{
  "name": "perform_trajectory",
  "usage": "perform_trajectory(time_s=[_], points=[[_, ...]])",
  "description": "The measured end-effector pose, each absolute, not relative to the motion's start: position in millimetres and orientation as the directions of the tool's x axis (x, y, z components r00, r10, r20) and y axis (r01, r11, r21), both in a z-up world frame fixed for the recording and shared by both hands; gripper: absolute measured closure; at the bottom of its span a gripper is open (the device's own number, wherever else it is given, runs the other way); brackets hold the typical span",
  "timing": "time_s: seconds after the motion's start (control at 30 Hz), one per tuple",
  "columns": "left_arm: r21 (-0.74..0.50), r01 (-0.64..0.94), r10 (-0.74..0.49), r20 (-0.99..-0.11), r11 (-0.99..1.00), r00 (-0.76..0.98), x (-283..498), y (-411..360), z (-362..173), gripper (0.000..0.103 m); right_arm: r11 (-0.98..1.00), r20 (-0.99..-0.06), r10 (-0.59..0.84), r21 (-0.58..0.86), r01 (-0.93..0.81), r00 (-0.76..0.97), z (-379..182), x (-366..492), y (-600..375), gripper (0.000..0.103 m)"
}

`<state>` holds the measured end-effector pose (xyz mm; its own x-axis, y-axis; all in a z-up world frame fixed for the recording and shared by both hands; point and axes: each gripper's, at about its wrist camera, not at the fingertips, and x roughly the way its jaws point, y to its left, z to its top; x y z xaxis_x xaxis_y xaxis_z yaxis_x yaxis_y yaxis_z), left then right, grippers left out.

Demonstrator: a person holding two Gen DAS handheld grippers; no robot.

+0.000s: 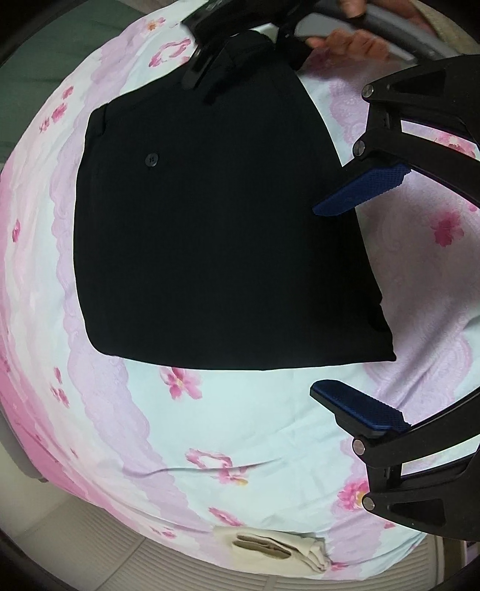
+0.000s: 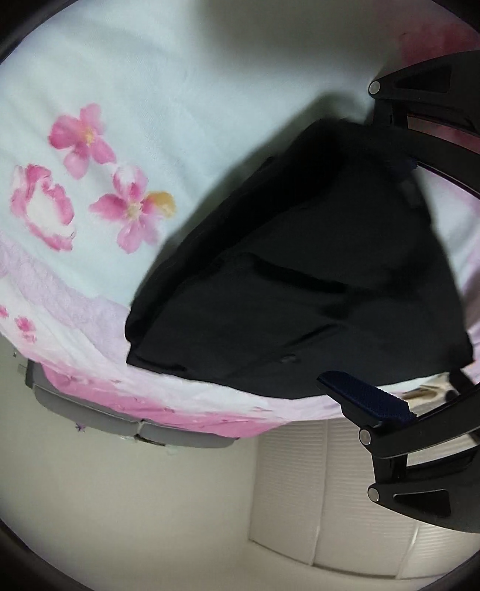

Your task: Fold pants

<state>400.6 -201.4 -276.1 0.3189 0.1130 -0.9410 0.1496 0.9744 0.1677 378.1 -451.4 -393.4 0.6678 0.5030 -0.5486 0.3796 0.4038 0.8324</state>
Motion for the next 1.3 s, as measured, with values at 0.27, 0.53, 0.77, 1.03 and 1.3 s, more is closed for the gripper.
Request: perform_trajectory(time_s=[0.27,0.53,0.77,1.03,1.3], points=[[0.158,0.139,0.108,-0.943,0.978,0.315,408,-189,-286,0.012,0.646,-0.743,0.365,0.636,0.422,0.561,-378,410,-428,0.041],[0.073,0.143,0.021,-0.94,0.987,0.341,429,-150,-279,0.012,0.804,-0.833,0.233,0.455,0.382,0.503,-358,419,-406,0.059],[-0.22,0.173,-0.266,-0.909,0.96,0.321,476,-99,-273,0.013,0.833,-0.861,0.18,0.391,0.391,0.476,-352,422,-398,0.06],[-0.426,0.241,-0.474,-0.857,0.872,0.199,549,-80,-292,0.034,0.84,-0.877,0.117,0.337,0.425,0.465,-349,426,-389,0.059],[-0.589,0.258,-0.623,-0.779,0.766,0.07,588,-81,-335,0.041,0.857,-0.887,0.072,0.289,0.427,0.456,-356,435,-367,0.058]])
